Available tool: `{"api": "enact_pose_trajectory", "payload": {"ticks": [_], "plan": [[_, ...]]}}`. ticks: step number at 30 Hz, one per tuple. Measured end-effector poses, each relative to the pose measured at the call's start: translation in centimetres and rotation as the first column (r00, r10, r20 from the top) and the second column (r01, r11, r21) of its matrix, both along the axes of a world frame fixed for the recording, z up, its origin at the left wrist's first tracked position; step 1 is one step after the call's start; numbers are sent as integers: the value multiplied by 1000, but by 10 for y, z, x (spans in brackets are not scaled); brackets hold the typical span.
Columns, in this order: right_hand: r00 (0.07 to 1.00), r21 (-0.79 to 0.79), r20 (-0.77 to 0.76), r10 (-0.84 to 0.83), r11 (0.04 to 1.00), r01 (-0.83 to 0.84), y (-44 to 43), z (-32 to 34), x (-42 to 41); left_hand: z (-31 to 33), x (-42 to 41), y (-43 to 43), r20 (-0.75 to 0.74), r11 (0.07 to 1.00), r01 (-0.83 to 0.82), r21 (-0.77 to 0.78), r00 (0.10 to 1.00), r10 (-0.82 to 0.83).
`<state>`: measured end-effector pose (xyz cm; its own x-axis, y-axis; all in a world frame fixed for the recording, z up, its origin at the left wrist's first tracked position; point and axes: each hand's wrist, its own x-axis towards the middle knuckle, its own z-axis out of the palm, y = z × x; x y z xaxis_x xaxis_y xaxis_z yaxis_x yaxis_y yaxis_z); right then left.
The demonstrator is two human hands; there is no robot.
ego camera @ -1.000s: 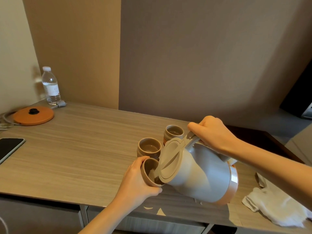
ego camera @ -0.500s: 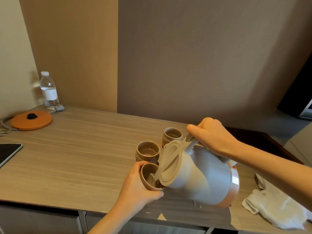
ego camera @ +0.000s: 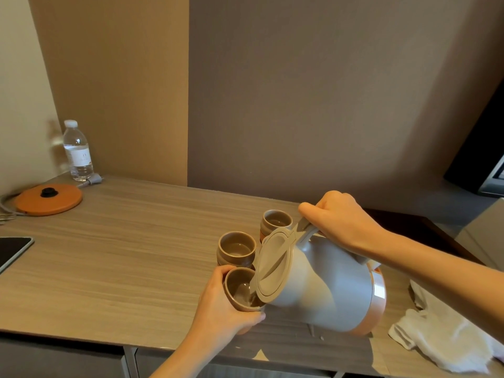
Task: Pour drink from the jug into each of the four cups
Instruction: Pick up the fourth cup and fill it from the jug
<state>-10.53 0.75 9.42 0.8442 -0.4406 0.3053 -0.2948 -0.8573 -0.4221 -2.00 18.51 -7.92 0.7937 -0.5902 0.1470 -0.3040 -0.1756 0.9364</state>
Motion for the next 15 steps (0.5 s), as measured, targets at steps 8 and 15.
{"api": "enact_pose_trajectory", "payload": {"ticks": [8,15], "plan": [[1000,2,14,11,1000,-11,-1,1,-2,0,-1,-1,-18,1000,-11,-2,1000,11],[1000,10,8,1,1000,-1,-3,2,-3,0,-2,-3,-35,1000,-3,-2,999,3]]}}
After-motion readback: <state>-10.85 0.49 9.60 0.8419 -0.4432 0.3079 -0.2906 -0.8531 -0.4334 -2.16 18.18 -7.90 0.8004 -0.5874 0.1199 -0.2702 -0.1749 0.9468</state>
